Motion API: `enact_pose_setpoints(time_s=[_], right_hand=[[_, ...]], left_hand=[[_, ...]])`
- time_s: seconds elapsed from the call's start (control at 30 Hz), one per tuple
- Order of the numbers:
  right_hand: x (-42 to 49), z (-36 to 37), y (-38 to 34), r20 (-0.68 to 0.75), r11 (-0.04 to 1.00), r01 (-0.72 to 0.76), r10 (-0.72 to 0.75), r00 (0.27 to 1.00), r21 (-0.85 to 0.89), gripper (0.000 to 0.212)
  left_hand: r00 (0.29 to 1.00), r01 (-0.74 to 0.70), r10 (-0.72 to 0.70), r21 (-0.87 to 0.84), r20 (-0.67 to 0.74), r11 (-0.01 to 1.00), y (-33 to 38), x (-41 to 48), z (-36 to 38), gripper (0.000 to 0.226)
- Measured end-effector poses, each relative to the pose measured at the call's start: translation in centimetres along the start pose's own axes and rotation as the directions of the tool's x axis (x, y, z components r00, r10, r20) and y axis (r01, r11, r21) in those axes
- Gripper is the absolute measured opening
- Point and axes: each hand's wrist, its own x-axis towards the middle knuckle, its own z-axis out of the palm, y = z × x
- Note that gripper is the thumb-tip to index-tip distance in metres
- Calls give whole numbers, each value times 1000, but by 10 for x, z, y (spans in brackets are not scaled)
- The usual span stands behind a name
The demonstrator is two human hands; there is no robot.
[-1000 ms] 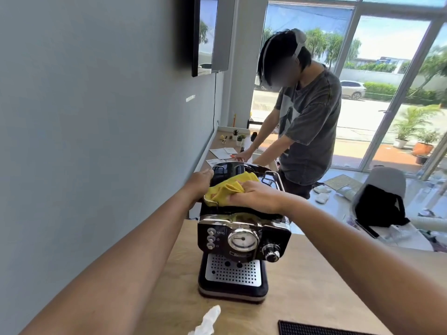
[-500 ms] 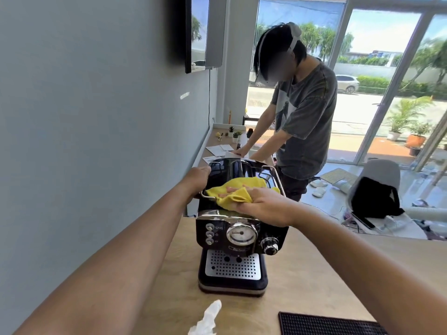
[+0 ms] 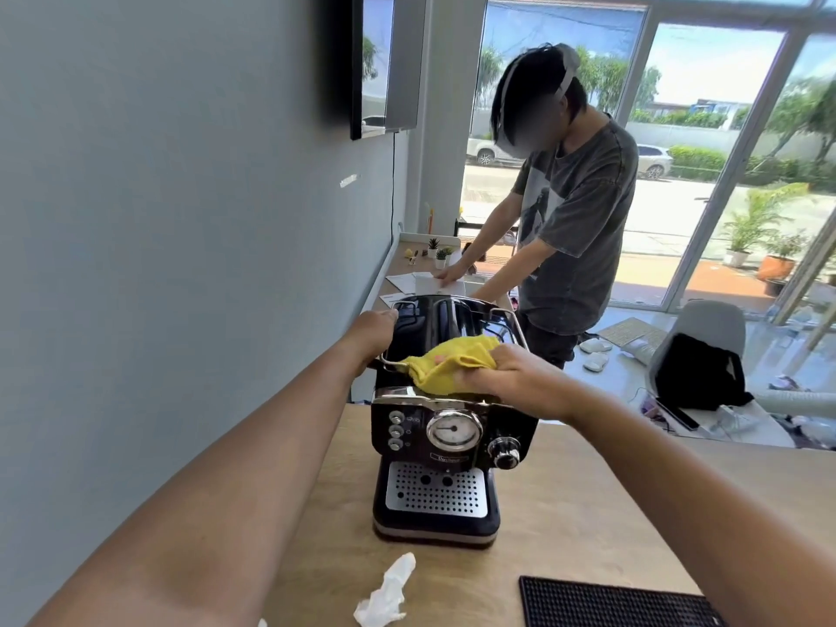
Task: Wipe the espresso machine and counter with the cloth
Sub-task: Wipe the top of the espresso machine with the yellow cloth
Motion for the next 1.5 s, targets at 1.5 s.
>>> enact_pose_setpoints(time_s=[1.5], right_hand=[[26, 12, -7, -1, 982, 85, -87, 996, -168, 22]], left_hand=[[1000, 23, -22, 16, -16, 1000, 4, -5, 1, 48]])
